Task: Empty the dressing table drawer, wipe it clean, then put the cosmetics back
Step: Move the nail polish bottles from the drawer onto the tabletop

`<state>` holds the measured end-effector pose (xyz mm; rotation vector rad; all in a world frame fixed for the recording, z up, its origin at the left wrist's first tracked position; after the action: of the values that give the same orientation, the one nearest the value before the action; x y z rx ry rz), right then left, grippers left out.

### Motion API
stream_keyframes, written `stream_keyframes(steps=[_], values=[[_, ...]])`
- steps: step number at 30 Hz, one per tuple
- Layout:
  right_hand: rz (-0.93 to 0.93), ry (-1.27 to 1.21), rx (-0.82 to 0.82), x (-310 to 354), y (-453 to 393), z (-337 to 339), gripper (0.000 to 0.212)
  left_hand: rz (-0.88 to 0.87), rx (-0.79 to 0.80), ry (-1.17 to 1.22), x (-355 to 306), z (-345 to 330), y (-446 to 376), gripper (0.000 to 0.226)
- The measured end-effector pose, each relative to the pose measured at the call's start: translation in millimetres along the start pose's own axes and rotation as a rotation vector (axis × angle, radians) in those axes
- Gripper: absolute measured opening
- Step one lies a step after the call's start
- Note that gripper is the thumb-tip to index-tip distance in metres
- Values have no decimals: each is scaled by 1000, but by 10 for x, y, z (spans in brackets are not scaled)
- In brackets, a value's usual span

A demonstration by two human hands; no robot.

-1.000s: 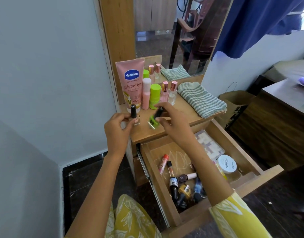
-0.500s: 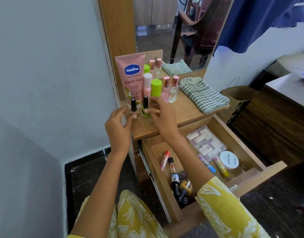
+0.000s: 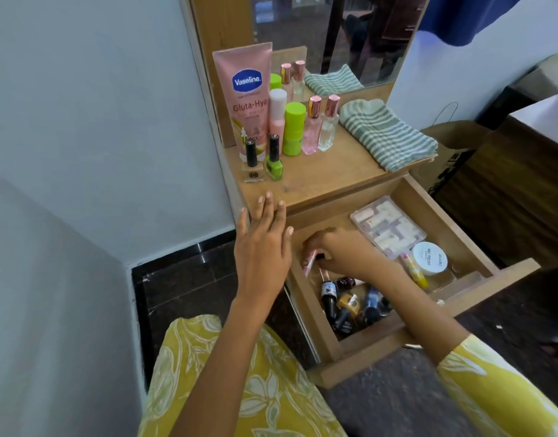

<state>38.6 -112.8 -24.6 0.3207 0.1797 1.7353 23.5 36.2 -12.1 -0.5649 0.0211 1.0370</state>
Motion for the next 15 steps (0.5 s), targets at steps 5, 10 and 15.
stream_keyframes(steps=[5, 10, 15], values=[[-98, 19, -39, -15, -23, -84, 38, 24, 39, -54, -26, -29, -1, 46], [-70, -91, 31, -185, 92, -15, 26, 62, 78, -76, -33, -64, 14, 50], [167, -103, 271, -75, 330, -106, 42, 58, 97, -105, -44, -73, 30, 52]])
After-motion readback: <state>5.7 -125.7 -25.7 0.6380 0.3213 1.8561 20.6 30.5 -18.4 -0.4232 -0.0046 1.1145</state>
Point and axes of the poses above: each hand's wrist, its own y-axis away from the middle knuckle, its own z-axis out of the back of the hand, x = y × z, the point moved 3 cm from there along -y, towards the middle knuckle, and after that the axes turned 14 degrees about -z, right-handed, at the moved point
